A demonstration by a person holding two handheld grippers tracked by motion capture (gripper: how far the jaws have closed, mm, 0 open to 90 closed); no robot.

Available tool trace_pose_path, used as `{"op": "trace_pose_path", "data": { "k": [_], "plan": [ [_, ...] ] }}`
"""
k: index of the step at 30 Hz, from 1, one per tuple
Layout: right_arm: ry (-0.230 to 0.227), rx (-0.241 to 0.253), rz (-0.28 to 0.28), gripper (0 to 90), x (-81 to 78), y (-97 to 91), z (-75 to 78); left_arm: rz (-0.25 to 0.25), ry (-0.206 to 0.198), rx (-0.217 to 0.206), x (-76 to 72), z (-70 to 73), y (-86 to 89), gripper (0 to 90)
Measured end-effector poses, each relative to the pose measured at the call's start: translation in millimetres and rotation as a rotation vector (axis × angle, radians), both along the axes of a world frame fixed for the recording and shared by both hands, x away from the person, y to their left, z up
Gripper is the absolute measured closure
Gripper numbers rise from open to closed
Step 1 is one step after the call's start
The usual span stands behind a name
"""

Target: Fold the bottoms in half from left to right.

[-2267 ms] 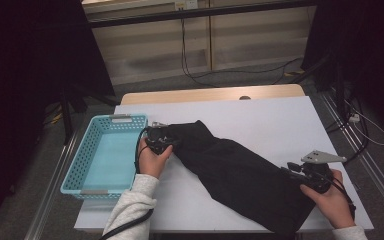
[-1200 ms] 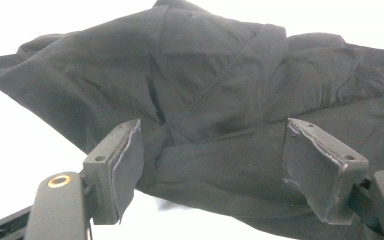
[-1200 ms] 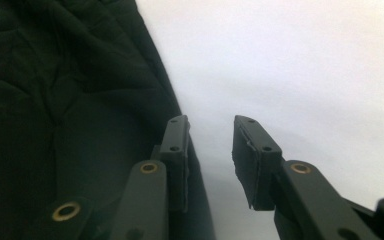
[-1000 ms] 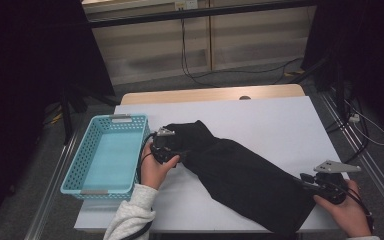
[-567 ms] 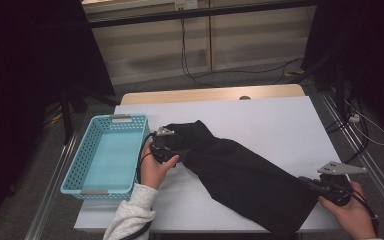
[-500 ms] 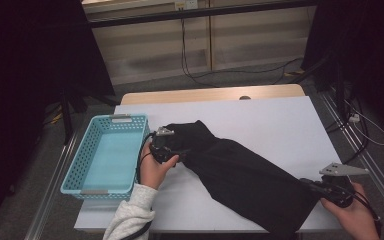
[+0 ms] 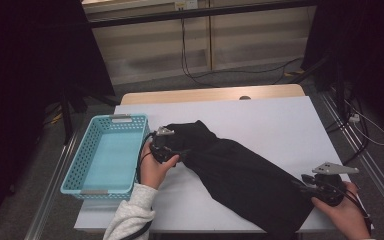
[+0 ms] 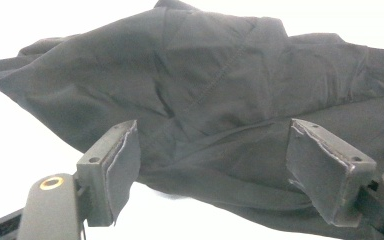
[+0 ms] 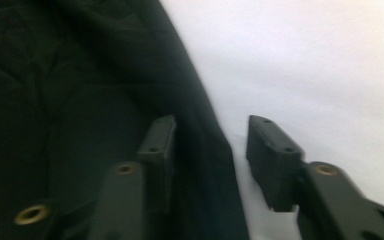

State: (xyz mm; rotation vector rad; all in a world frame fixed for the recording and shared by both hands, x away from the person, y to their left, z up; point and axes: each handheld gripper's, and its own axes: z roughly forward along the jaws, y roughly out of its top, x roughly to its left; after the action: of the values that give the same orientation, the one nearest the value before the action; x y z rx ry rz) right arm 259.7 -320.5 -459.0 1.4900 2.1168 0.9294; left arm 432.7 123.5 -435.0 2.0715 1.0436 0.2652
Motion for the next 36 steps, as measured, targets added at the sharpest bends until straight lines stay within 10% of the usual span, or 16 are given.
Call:
{"op": "trace_pose_path", "data": {
  "k": [3,9,17,20,22,36],
  "plan": [
    [0.012,0.037,0.039,86.0,-2.8,4.5,-0.9,0.005,0.0,0.002,0.8,-0.6,1.9,22.5],
    [0.001,0.027,0.03,87.8,-0.1,4.8,3.7,0.005,-0.014,-0.006,1.1,0.0,2.9,22.1],
    [-0.009,0.038,-0.021,87.2,-5.4,-23.5,12.0,0.003,-0.029,-0.012,0.8,2.3,3.4,21.6],
    [-0.045,-0.011,-0.005,66.5,-4.5,-19.1,11.5,0.006,-0.029,-0.015,0.7,2.5,2.9,21.5],
    [-0.053,-0.005,0.018,55.6,0.8,-9.6,14.0,0.005,-0.028,-0.014,0.4,2.1,2.5,21.2],
    [-0.087,-0.01,0.103,61.7,73.3,49.1,5.7,-0.019,-0.022,0.011,0.3,-1.2,-1.9,20.4]
  ]
}}
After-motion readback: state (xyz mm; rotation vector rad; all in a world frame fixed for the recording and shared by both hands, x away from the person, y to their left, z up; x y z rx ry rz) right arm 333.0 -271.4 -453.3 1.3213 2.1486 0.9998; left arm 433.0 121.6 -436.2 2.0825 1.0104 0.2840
